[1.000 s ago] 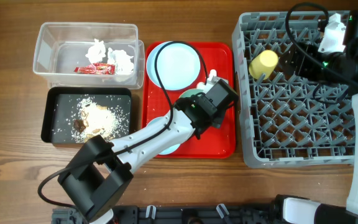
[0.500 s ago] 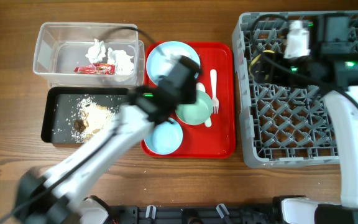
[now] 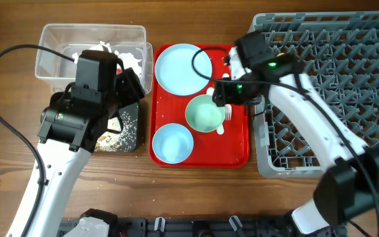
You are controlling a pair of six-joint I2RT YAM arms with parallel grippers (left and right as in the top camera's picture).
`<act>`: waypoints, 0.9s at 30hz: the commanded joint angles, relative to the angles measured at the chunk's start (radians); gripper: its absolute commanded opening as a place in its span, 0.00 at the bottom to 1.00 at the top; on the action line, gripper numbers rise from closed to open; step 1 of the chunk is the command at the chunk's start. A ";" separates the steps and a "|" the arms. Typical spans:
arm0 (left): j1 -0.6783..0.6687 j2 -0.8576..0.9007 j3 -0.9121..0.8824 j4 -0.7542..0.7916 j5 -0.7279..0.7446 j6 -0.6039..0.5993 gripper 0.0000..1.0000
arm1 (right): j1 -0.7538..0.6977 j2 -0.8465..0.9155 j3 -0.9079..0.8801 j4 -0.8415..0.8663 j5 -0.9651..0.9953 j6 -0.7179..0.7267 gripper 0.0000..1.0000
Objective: Sort waste into correct bins and load items into the dishwasher rack
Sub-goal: 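Grasp the green bowl with the right gripper, then carry the green bowl right and place it in the rack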
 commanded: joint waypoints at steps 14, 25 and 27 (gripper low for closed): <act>0.007 0.024 0.004 -0.042 0.012 0.002 1.00 | 0.042 0.245 -0.007 0.072 0.163 0.090 0.35; 0.007 0.024 0.004 -0.042 0.012 0.002 1.00 | 0.041 0.238 -0.006 0.074 0.163 0.087 0.04; 0.007 0.024 0.004 -0.042 0.012 0.002 1.00 | 0.034 0.213 0.006 0.051 0.164 0.087 0.04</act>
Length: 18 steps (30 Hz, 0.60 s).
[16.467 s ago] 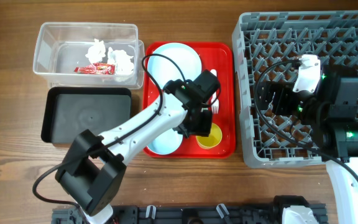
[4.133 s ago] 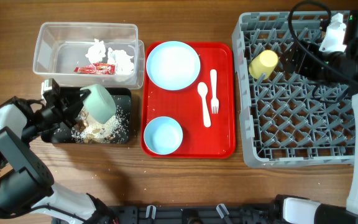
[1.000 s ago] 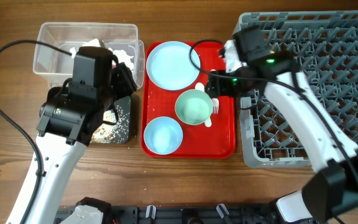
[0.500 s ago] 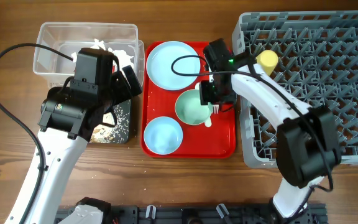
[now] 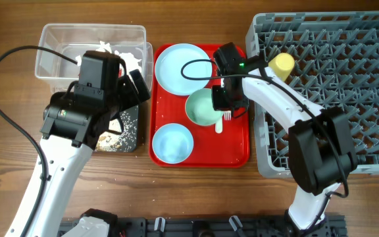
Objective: Sort waste into correct bins and load items into the dishwasher rack
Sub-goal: 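Carry the green bowl right and place it in the rack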
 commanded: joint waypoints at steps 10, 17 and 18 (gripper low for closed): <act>0.006 0.004 0.004 -0.001 0.005 0.005 1.00 | -0.154 -0.404 0.216 -0.165 0.266 0.031 0.04; 0.006 0.004 0.004 -0.001 0.005 0.005 1.00 | -0.225 -0.582 0.221 -0.152 0.731 0.165 0.04; 0.006 0.004 0.004 -0.001 0.005 0.005 1.00 | -0.225 -0.582 0.221 -0.151 0.774 0.164 0.04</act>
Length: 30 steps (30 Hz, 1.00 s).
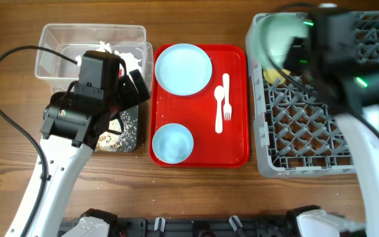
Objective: Sort waste into correct bins and load items into the dishwasher rack
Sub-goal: 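Carry the green bowl right and place it in the rack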
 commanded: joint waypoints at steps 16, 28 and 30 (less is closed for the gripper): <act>0.006 0.004 0.004 -0.001 0.005 0.005 1.00 | -0.033 0.451 -0.010 0.732 0.744 -0.615 0.04; 0.006 0.004 0.004 -0.001 0.005 0.005 1.00 | -0.076 0.755 -0.010 1.209 0.750 -1.022 0.05; 0.006 0.004 0.004 -0.001 0.005 0.005 1.00 | -0.083 0.779 -0.010 1.207 0.751 -1.025 0.04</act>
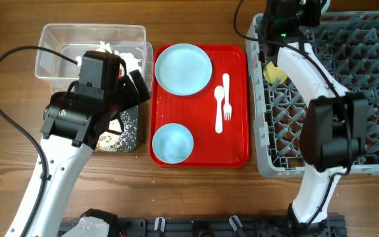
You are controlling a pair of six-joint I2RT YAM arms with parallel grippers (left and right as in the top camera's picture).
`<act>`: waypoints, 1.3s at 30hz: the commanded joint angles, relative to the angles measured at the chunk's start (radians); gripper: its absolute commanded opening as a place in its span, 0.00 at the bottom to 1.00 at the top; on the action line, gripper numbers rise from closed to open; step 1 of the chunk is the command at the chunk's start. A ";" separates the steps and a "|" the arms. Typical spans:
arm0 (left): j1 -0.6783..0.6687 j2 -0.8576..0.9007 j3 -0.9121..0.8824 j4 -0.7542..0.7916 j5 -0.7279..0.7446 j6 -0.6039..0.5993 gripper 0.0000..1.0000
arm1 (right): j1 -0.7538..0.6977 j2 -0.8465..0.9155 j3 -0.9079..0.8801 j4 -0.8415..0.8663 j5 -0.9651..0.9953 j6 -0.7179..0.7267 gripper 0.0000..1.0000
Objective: Sort waste into correct bins and load items into the dishwasher rack
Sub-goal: 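Carry the green bowl right and place it in the rack, then reach right gripper to the light-blue bowl and grasp its rim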
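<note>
A red tray (239,141) holds a light blue plate (183,68), a small light blue bowl (172,142) and a white fork and spoon (223,102). The grey dishwasher rack (334,105) stands to its right, with a yellow item (272,71) in its left part. My right gripper (293,12) is at the rack's far left corner, at the frame's top edge; its fingers cannot be made out. The green bowl does not show. My left gripper (135,84) hangs over the bins at the left, its jaws unclear.
A clear plastic bin (58,46) with white scraps sits at the far left. A dark bin (127,131) sprinkled with crumbs lies just in front of it, partly under my left arm. Bare wooden table (5,184) surrounds everything.
My right arm was blurred over the rack's near-left part with the green bowl by it. Now the gripper is at the rack's far left corner and the bowl is out of sight. Left arm unmoved.
My right gripper was beside the green bowl on the tray, then right at its rim. After that the bowl was gone from the tray, uncovering fork and spoon, and was over the rack. Now it does not show. My left arm stayed over the bins.
</note>
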 commanded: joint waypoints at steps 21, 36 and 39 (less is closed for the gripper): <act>0.006 0.003 0.005 0.002 0.005 0.005 1.00 | 0.026 0.087 0.004 -0.338 0.011 0.027 0.04; 0.006 0.003 0.005 0.002 0.005 0.005 1.00 | 0.133 0.087 0.005 -0.380 0.011 -0.017 0.79; 0.006 0.003 0.005 0.002 0.005 0.005 1.00 | 0.152 0.083 0.005 -0.380 0.011 -0.037 0.87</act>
